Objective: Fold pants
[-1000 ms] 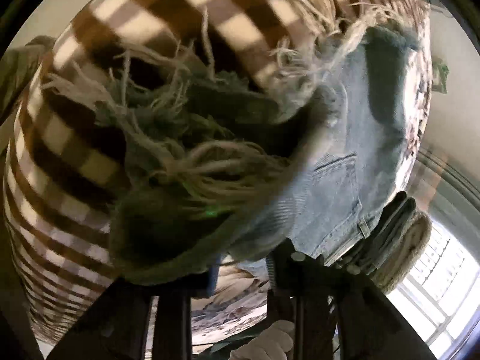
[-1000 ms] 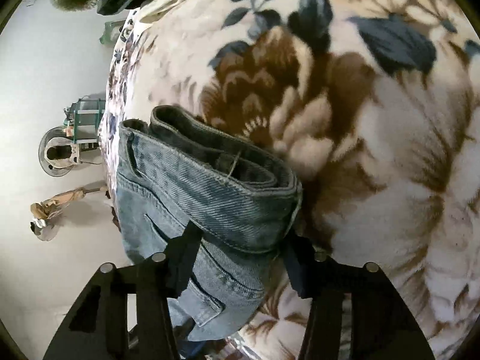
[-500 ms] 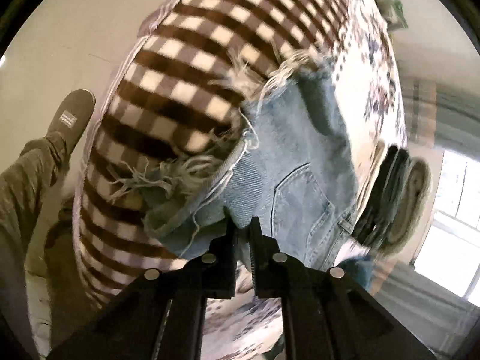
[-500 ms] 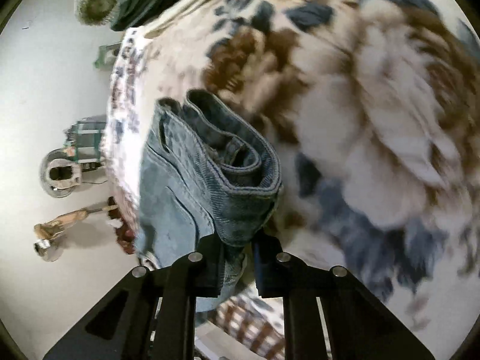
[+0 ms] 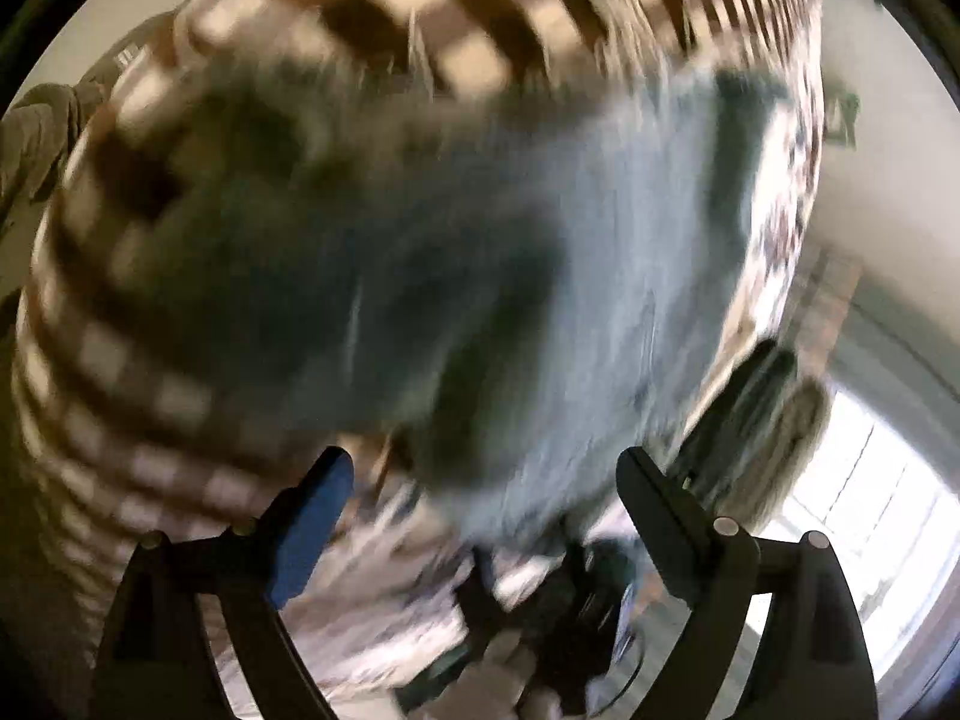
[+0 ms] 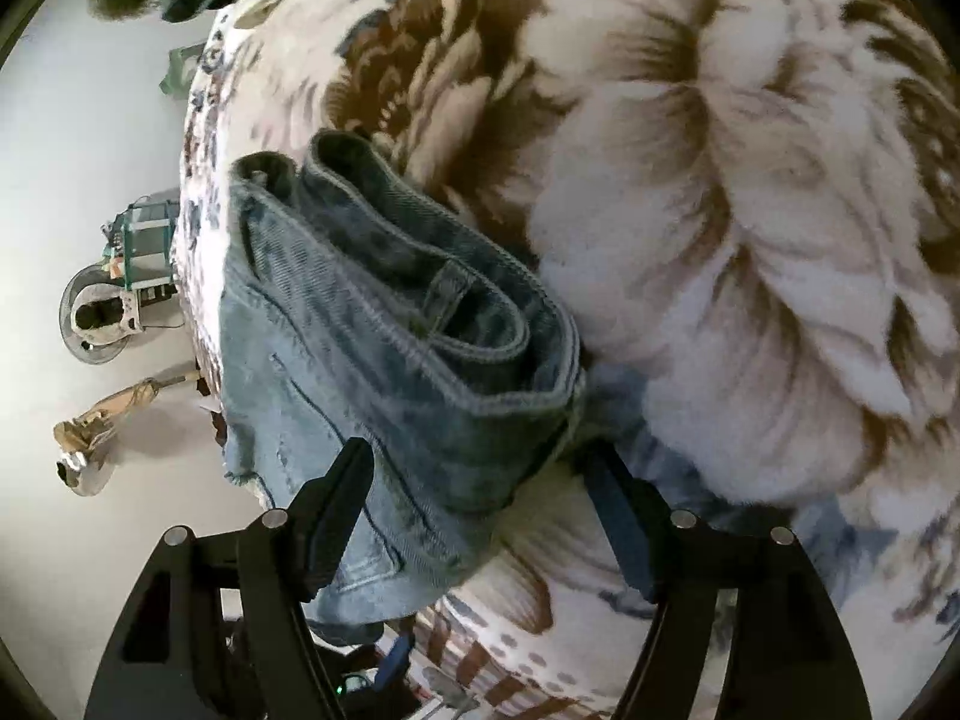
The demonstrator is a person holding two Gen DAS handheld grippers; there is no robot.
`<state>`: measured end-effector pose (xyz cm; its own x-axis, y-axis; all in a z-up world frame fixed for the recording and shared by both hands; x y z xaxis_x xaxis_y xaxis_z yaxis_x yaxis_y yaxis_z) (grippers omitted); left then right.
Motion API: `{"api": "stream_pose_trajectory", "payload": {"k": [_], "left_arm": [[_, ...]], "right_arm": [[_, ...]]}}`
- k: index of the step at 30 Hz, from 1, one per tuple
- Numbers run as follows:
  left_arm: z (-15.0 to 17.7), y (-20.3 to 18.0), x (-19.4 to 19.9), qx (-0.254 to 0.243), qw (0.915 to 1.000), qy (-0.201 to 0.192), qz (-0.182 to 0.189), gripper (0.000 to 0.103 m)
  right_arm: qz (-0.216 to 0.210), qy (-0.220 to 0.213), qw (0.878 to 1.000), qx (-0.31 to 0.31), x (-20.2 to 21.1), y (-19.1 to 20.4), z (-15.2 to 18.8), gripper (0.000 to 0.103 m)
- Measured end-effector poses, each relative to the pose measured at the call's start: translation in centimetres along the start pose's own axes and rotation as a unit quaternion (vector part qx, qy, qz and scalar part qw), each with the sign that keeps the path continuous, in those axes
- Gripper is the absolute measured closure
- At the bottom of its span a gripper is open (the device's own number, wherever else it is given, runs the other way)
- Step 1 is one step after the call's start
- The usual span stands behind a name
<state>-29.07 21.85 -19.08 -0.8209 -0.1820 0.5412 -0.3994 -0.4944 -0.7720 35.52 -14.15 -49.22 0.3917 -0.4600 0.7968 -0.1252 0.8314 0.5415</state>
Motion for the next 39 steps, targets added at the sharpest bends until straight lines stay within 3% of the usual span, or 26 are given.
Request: {"api": "stream_pose_trajectory", "payload": {"k": [3, 6, 7, 8, 9, 10, 12, 13, 15, 17, 21, 23, 27, 30, 32, 37, 39], "left_arm": [[-1.8, -1.2, 0.7, -0.004, 0.9994, -0.034, 0.006, 0.014], [-2.4, -1.8, 0.0, -0.016, 0.9992, -0.032, -0.015, 0.014], [-2.3, -2.0, 0.2, -0.025, 0.9990, -0.030, -0.023, 0.022], [-2.1, -2.4, 0.4, -0.046, 0.9979, -0.028, -0.036, 0.031], [-1.7, -3.0, -0.1, -0.064, 0.9965, -0.025, -0.047, 0.060], [-1.4, -3.5, -0.6, -0.086, 0.9945, -0.019, -0.056, 0.072], [-1.3, -4.4, 0.2, -0.127, 0.9906, -0.006, -0.051, 0.076], [-1.3, -4.9, 0.8, -0.149, 0.9878, 0.001, -0.047, 0.077], [-1.6, -6.0, 1.5, -0.202, 0.9782, 0.016, -0.045, 0.076], [-2.5, -5.9, 1.5, -0.223, 0.9733, 0.034, -0.039, 0.076], [-4.3, -3.7, 0.9, -0.172, 0.9837, 0.048, -0.024, 0.071], [-4.3, -3.5, 0.2, -0.165, 0.9851, 0.045, -0.016, 0.069], [-4.5, -3.0, 0.1, -0.155, 0.9872, 0.034, -0.012, 0.065], [-4.8, -3.5, -1.3, -0.139, 0.9899, 0.022, -0.016, 0.065], [-4.5, -3.6, -1.3, -0.137, 0.9904, 0.008, -0.019, 0.065], [-2.5, -5.6, -1.2, -0.164, 0.9859, 0.001, -0.031, 0.083], [-1.5, -7.0, -0.6, -0.175, 0.9840, 0.008, -0.032, 0.084]], "right_arm": [[-0.022, -0.007, 0.999, -0.022, -0.4, -0.3, -0.8, 0.028], [-0.032, -0.014, 0.999, -0.040, -1.0, -0.4, -1.1, 0.032], [-0.030, -0.022, 0.999, -0.035, -0.9, -0.2, -1.0, 0.047], [-0.030, -0.027, 0.999, -0.032, -0.8, -0.2, -0.7, 0.054], [-0.029, -0.033, 0.998, -0.035, -0.6, -0.1, -0.5, 0.057], [-0.028, -0.041, 0.998, -0.036, -0.3, 0.1, -0.2, 0.063], [-0.033, -0.049, 0.998, -0.037, 0.9, 0.2, 0.8, 0.073], [-0.039, -0.050, 0.997, -0.036, 1.6, 0.2, 1.5, 0.077], [-0.044, -0.044, 0.998, -0.028, 2.3, 0.2, 3.1, 0.078], [-0.049, -0.035, 0.998, -0.017, 2.0, 0.2, 4.0, 0.077], [-0.068, -0.025, 0.996, -0.043, 0.2, -1.7, 3.3, 0.055], [-0.099, -0.026, 0.993, -0.052, -1.0, -2.0, 2.9, 0.037], [-0.137, -0.047, 0.987, -0.071, -1.8, -1.4, 2.3, 0.027], [-0.128, -0.068, 0.986, -0.082, -1.8, -0.5, 2.4, 0.030], [-0.114, -0.075, 0.987, -0.090, -1.8, -0.1, 2.7, 0.057], [-0.094, -0.082, 0.988, -0.094, 0.0, 1.4, 4.1, 0.071], [-0.086, -0.086, 0.989, -0.090, 1.7, 2.6, 4.7, 0.072]]}}
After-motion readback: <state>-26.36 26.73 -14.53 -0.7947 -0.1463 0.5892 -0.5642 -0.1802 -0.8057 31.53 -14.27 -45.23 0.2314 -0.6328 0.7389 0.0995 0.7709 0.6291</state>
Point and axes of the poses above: each gripper's, at about its wrist camera, not at the fingertips, and x roughly against the way its jaws point, y to its left, z to its underside, the point moved 2 cm from there along -x, roughly the way its jaws point, and after that the axes turned 15 degrees about z, right-handed, at the moved point
